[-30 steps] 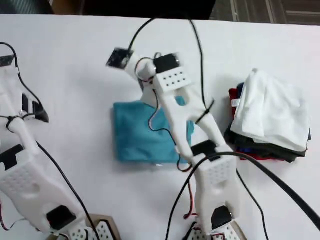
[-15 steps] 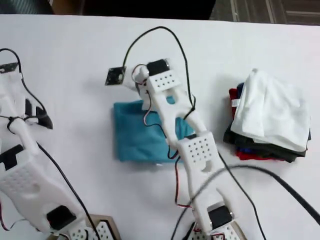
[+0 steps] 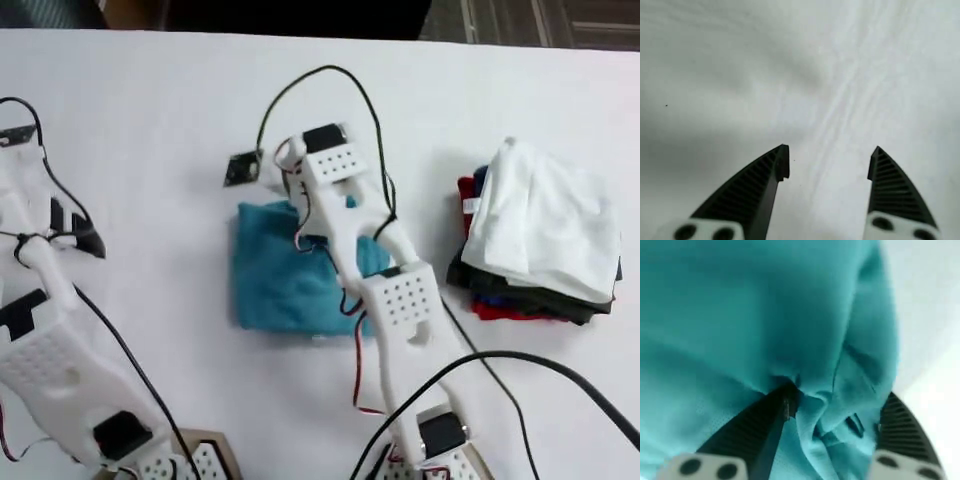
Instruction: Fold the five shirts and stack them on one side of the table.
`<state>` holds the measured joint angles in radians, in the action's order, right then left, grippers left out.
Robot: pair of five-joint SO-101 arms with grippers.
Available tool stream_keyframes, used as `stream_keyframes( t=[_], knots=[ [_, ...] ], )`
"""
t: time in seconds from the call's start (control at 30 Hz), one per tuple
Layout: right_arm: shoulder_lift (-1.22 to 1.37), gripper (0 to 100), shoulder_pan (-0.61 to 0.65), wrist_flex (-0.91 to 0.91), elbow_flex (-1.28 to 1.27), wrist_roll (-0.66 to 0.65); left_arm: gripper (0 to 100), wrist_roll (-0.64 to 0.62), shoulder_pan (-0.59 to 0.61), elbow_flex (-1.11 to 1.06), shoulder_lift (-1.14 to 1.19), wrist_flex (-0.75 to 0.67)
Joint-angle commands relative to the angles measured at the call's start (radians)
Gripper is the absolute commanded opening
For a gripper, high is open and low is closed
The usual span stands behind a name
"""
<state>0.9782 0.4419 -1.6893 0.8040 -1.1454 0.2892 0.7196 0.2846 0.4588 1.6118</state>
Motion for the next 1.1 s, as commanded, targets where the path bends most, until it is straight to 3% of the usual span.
stream_keyframes(
  t=[0.0,0.13,0.37,0.67,0.8,0.9,1.07],
  knots=[
    [-0.120,15.6,-0.021,-0.022,-0.212,-0.044,27,0.003,0.005,0.002,-0.074,0.012],
    [-0.213,7.1,-0.024,0.010,-0.287,-0.041,27,0.003,0.000,0.002,-0.074,0.012],
    [-0.209,12.3,-0.033,0.128,-0.173,0.061,27,0.006,0.002,0.002,-0.074,0.012],
    [-0.151,12.7,-0.065,0.120,0.046,0.138,27,0.008,-0.002,0.002,-0.074,0.006],
    [-0.154,17.6,-0.070,0.012,0.123,0.144,27,0.008,-0.002,0.002,-0.074,0.003],
    [-0.154,23.0,-0.090,-0.016,0.114,0.146,27,0.008,-0.002,0.002,-0.074,0.002],
    [-0.156,22.0,-0.102,-0.021,-0.006,0.143,27,0.008,0.002,0.002,-0.074,-0.025]
  ],
)
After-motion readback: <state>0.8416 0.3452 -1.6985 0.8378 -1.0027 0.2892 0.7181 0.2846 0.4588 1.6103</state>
